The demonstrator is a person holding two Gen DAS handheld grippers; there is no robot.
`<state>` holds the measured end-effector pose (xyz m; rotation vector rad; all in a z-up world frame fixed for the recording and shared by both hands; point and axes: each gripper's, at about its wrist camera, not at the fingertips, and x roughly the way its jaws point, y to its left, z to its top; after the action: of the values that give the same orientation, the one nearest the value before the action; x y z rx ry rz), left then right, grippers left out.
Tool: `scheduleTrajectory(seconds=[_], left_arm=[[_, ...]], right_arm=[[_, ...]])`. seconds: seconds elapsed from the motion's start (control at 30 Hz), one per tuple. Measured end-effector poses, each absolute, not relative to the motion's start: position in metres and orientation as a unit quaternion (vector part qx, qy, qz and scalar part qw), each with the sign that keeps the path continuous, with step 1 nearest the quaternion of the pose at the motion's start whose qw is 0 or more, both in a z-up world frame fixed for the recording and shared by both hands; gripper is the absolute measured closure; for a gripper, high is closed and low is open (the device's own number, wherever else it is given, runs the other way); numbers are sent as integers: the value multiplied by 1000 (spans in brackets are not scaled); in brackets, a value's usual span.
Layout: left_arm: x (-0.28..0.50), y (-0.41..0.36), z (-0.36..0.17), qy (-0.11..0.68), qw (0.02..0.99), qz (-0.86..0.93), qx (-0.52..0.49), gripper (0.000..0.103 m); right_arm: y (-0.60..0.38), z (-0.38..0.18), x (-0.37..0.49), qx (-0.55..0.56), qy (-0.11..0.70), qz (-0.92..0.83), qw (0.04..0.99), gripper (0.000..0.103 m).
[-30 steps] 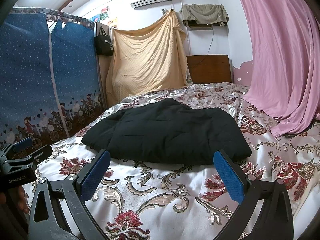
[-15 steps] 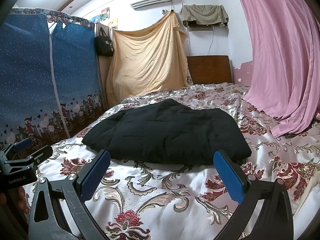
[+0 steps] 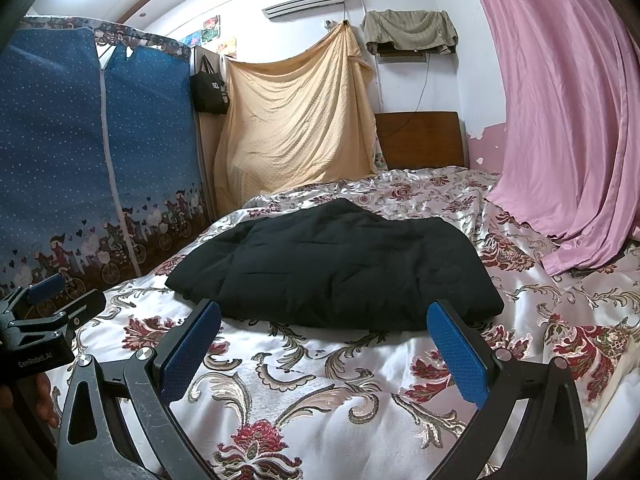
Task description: Fold large clothes
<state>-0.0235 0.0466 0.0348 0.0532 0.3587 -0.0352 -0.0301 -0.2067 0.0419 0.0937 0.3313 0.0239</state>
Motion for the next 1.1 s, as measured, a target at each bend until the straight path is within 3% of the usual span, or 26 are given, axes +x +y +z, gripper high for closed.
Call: scheduleTrajectory(seconds=[1.1], left_arm=[[-24, 47, 34, 176, 984, -17, 28, 0]], right_arm=[[-201, 42, -30, 48, 165, 11, 985, 1]])
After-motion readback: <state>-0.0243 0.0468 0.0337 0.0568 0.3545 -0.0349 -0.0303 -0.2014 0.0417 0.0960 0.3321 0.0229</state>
